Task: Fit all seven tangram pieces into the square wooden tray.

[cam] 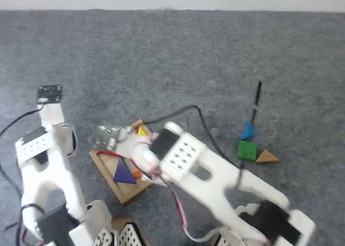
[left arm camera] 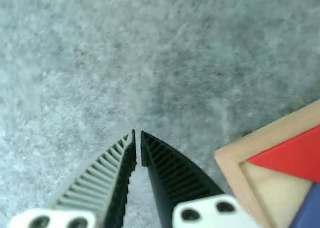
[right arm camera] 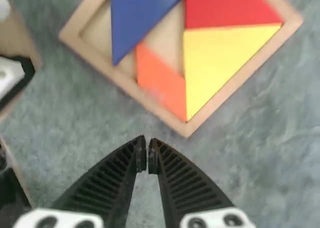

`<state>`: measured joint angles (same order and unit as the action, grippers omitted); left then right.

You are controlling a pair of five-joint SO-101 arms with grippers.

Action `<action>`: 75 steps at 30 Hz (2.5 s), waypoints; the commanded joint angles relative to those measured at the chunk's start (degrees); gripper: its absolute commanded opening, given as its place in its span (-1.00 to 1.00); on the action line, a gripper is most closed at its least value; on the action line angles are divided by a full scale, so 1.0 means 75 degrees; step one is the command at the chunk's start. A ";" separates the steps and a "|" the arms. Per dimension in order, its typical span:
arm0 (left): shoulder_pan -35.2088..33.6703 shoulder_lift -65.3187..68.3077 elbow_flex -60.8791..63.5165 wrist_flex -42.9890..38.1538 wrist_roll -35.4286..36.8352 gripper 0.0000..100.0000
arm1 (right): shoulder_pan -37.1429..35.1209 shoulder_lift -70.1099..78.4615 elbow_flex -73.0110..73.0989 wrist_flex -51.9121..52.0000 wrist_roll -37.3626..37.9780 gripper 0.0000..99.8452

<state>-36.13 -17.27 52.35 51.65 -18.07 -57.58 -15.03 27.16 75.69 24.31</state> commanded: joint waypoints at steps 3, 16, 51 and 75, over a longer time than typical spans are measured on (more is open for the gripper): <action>0.0598 -0.0070 -0.0217 -0.0199 0.0352 -0.96 | 0.0697 -0.2186 0.2356 -0.1776 -0.1360 -0.99; 0.0680 -0.0059 -0.0123 -0.0328 0.0656 -0.96 | 0.0920 -0.0100 0.2590 -0.3452 -0.1805 -0.77; 0.0680 0.0738 -0.1319 -0.0094 0.1664 -0.97 | 0.2081 0.1073 0.2321 -0.4788 -0.1289 -0.99; 0.0105 0.0738 -0.1073 -0.0117 0.1254 -0.97 | 0.0451 -0.1108 0.2637 -0.3405 -0.1348 -0.99</action>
<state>-34.90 -10.95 44.70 51.65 -6.90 -48.97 -15.03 41.14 53.89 14.90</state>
